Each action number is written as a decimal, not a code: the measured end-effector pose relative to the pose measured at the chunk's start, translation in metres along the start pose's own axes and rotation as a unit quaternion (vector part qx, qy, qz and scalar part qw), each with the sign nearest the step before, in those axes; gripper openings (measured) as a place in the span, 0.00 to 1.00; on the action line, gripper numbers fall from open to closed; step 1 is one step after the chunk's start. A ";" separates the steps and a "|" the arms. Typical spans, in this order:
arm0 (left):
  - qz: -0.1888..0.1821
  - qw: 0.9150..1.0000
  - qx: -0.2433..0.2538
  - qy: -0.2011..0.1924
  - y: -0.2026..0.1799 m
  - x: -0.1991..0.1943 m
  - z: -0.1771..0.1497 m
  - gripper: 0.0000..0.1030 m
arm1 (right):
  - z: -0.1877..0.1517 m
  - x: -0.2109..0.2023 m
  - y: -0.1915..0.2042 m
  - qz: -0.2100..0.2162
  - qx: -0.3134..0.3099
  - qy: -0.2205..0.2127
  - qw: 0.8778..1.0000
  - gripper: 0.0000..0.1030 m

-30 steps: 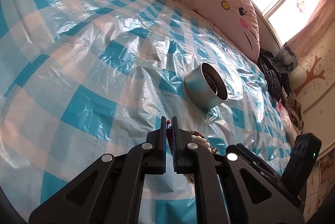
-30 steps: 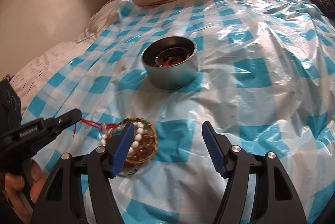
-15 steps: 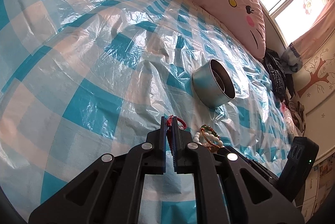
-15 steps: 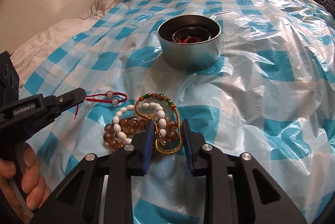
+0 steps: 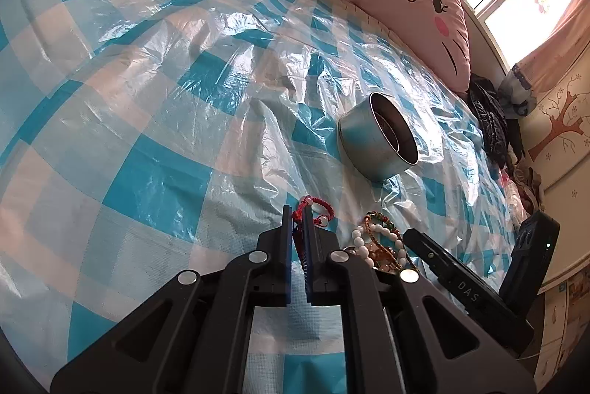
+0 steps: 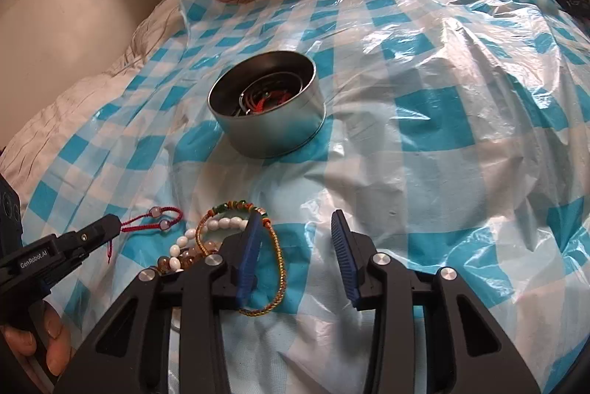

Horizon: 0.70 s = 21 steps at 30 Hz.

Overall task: Organize jewelry
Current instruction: 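Grasp and lift the gold-green beaded bracelet with the right gripper while the left holds the red cord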

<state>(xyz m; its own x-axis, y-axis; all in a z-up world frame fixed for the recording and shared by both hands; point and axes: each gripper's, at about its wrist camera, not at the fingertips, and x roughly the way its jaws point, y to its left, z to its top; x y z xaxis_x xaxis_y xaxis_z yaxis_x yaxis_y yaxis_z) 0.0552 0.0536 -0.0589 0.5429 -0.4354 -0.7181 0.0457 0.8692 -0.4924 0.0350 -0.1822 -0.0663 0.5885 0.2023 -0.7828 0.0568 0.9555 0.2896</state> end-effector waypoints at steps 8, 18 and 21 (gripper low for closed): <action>0.002 1.000 0.005 0.004 -0.002 0.002 0.000 0.04 | -0.006 0.007 0.006 -0.063 -0.028 0.009 0.998 0.22; 0.005 1.000 0.010 0.009 -0.004 0.004 -0.002 0.05 | -0.006 0.007 0.009 -0.073 -0.042 0.010 0.996 0.14; 0.006 1.000 0.010 0.010 -0.004 0.004 -0.002 0.04 | -0.004 -0.004 -0.010 -0.064 0.002 -0.009 0.998 0.06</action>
<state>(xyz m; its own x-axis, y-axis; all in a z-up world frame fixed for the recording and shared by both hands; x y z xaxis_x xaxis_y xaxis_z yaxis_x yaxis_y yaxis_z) 0.0560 0.0477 -0.0606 0.5271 -0.4299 -0.7331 0.0564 0.8784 -0.4746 0.0291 -0.1914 -0.0679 0.5903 0.0743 -0.8038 0.1363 0.9723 0.1900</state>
